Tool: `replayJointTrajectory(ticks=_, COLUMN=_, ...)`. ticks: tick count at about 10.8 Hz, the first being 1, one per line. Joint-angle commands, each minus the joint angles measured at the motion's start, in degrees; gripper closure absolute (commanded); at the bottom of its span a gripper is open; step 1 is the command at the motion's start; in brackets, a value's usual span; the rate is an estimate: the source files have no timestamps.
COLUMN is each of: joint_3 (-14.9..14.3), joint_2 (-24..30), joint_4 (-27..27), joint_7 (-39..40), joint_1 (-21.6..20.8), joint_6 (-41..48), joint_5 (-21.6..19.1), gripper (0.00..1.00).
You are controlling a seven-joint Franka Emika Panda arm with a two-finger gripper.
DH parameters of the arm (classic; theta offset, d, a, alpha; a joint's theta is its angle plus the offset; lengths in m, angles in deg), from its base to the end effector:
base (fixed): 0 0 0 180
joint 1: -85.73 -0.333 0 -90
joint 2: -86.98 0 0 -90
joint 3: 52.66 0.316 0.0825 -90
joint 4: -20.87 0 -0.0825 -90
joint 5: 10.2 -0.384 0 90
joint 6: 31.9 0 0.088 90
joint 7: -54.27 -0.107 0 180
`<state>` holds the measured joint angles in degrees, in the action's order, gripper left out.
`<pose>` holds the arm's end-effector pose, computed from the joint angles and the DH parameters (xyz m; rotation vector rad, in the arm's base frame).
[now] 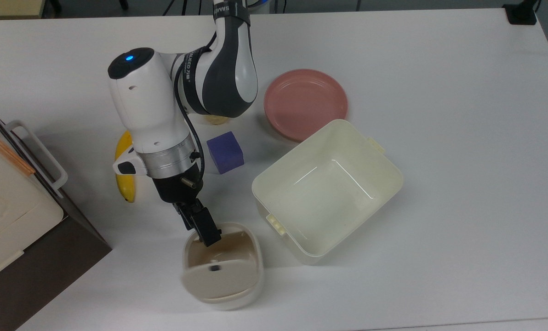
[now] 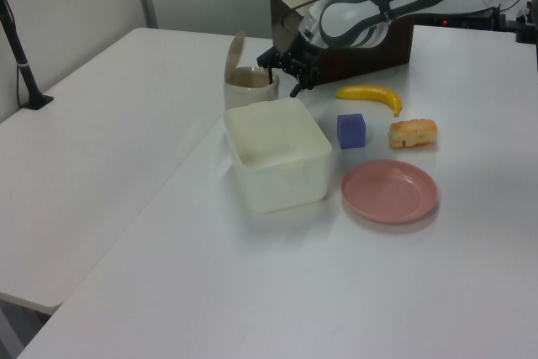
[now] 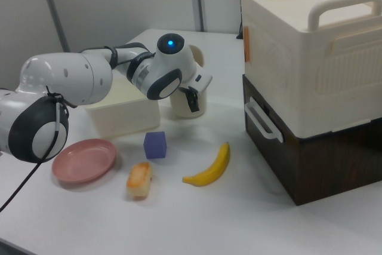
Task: Close the trash can
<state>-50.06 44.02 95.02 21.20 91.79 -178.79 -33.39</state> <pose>0.7815 -0.0636 0.3564 -2.3512 1.1953 -0.5555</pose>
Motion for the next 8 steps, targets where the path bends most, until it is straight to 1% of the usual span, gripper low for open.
replayJointTrajectory(ticks=1, joint_3=-0.67, joint_2=-1.16, joint_4=-0.50, joint_7=-0.59, joint_1=-0.52, joint_6=-0.77, joint_5=-1.25, gripper=0.00)
replayJointTrajectory(ticks=5, joint_3=-0.93, joint_2=-0.72, joint_4=-0.32, joint_7=-0.33, joint_1=-0.61, joint_6=-0.50, joint_5=-1.25, gripper=0.00)
replayJointTrajectory(ticks=8, joint_3=-1.37, joint_2=1.56, joint_4=2.14, joint_7=-0.24, joint_1=-0.70, joint_6=-0.15, joint_5=-1.16, gripper=0.00)
